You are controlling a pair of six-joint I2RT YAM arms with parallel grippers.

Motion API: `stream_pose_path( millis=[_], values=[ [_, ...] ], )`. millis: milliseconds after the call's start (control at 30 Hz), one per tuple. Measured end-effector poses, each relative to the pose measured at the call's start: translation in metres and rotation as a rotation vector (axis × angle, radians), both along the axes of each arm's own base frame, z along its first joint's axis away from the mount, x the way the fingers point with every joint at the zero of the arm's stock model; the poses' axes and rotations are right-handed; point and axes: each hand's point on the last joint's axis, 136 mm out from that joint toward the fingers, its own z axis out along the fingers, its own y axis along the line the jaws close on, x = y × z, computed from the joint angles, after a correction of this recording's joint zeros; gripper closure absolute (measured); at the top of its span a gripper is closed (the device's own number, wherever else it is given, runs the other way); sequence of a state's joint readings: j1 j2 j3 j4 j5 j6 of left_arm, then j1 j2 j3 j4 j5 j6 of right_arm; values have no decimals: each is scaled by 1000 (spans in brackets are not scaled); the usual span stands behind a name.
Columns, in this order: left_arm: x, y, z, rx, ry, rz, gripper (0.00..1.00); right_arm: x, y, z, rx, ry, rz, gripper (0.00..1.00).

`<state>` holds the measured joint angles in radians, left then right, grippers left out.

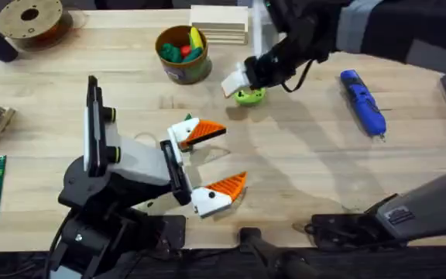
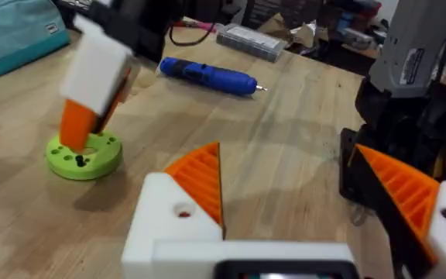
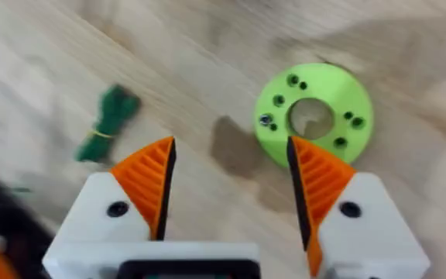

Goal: Pick up the gripper from the table and insert it into the empty holder that is missing its gripper. Then pick up a screw, insert it into the mounting hole, and use the screwdriver to tighten it. Finally, clean up the table by picking up the vegetable and placing it into the bucket.

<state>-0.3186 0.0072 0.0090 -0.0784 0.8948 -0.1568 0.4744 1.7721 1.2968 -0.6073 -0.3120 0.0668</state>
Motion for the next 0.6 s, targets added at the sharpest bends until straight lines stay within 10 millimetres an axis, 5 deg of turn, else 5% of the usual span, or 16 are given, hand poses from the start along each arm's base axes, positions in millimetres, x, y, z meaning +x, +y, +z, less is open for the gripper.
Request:
stream_pose_path(
  millis=[167, 333, 600],
  values=[
    [0, 0, 0, 0, 0, 0, 14, 7, 4, -5, -122, -137, 96, 277],
    [0, 0, 0, 0, 0, 0, 14, 14, 2, -23, -214, -174, 122, 533],
    [0, 0, 0, 0, 0, 0, 14, 18, 1, -39, -260, -175, 132, 653]
  ],
)
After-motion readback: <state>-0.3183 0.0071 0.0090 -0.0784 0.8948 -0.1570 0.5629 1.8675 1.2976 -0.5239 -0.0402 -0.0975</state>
